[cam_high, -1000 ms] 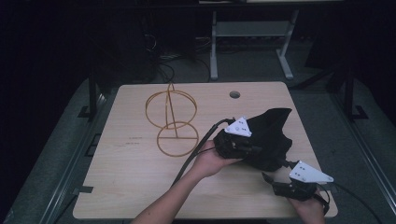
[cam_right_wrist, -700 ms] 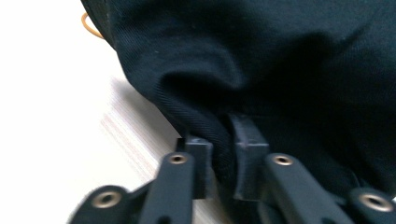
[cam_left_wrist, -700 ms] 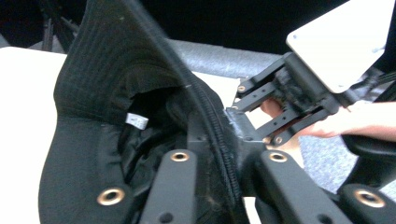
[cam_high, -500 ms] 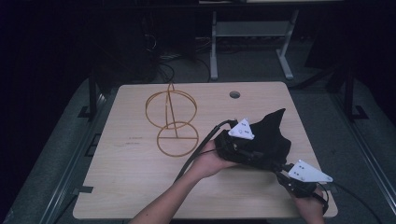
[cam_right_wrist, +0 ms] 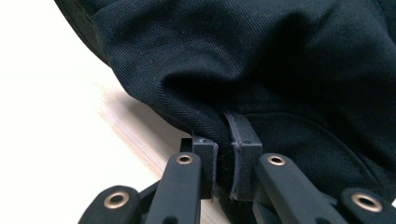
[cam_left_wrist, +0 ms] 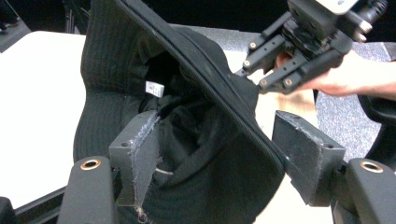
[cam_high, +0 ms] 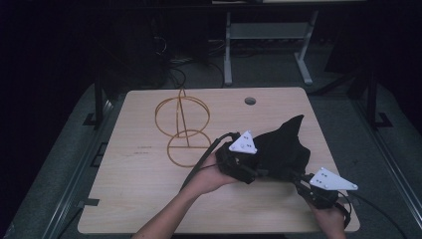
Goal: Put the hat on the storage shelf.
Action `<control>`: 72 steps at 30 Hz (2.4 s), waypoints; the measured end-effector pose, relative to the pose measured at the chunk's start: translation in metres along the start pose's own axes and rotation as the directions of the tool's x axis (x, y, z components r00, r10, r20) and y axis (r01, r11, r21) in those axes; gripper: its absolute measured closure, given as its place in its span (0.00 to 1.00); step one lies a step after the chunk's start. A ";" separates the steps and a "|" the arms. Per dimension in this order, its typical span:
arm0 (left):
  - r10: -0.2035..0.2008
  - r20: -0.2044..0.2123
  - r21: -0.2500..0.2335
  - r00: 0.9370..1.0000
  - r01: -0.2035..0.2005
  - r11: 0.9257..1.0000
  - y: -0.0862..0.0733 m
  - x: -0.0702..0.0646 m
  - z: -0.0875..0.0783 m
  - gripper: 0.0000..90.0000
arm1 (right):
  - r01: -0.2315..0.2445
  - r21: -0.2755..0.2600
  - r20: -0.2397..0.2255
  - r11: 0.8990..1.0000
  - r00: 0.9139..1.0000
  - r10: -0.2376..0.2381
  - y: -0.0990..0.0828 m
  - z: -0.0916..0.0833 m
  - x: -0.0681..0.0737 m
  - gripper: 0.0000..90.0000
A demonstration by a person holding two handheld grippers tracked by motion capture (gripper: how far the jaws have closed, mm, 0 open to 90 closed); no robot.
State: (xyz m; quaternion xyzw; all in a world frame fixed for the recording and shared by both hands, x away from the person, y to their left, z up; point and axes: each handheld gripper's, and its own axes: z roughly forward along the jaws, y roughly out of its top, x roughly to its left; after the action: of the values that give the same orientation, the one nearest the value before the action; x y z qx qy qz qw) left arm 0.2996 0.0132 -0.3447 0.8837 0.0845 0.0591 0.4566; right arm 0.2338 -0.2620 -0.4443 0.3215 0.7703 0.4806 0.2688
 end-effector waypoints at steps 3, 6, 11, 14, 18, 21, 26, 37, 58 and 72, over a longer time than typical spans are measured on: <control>-0.006 0.002 -0.011 1.000 0.006 1.000 -0.005 0.000 -0.006 0.35 | -0.016 0.002 -0.007 1.000 1.000 0.016 0.000 0.001 -0.001 0.92; -0.025 0.023 -0.036 0.999 0.026 0.999 -0.010 0.000 -0.013 0.34 | -0.027 0.007 -0.010 1.000 1.000 0.027 0.000 0.002 -0.002 0.92; -0.016 0.005 -0.030 1.000 0.016 0.999 -0.021 -0.001 -0.026 0.32 | -0.050 0.001 -0.008 0.999 0.999 0.050 0.003 0.001 -0.004 0.92; -0.016 -0.014 -0.030 1.000 0.016 0.999 -0.031 -0.002 -0.033 0.31 | -0.065 -0.003 -0.007 0.998 0.998 0.065 0.005 0.001 -0.006 0.92; -0.036 -0.038 -0.016 0.999 0.036 0.999 -0.054 -0.002 -0.046 0.31 | -0.087 -0.024 -0.002 0.996 0.996 0.087 0.010 -0.003 -0.012 0.92; -0.047 -0.046 -0.015 0.998 0.047 0.999 -0.061 -0.002 -0.050 0.31 | -0.102 -0.038 -0.001 0.994 0.995 0.102 0.013 -0.005 -0.015 0.93; -0.084 -0.060 -0.015 0.995 0.084 0.996 -0.086 -0.001 -0.059 0.31 | -0.099 -0.050 0.016 0.994 0.995 0.100 0.027 -0.009 -0.022 0.93; -0.121 -0.085 0.002 0.989 0.121 0.993 -0.115 0.001 -0.065 0.31 | -0.046 -0.087 0.057 0.995 0.997 0.051 0.066 -0.020 -0.037 0.93; -0.111 -0.100 -0.021 0.989 0.110 0.994 -0.144 -0.007 -0.068 0.30 | -0.010 -0.177 -0.030 0.984 1.000 0.004 0.147 -0.019 -0.032 0.94; -0.107 -0.093 -0.009 0.990 0.107 0.994 -0.148 -0.012 -0.062 0.30 | -0.032 -0.209 -0.152 0.977 0.988 0.000 0.197 0.000 -0.025 0.94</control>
State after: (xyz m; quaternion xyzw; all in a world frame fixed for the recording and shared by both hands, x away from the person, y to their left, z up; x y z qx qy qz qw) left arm 0.2630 0.1441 -0.4301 0.8731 0.1531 0.0761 0.4565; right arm 0.2964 -0.2155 -0.2618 0.2601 0.7304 0.5848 0.2384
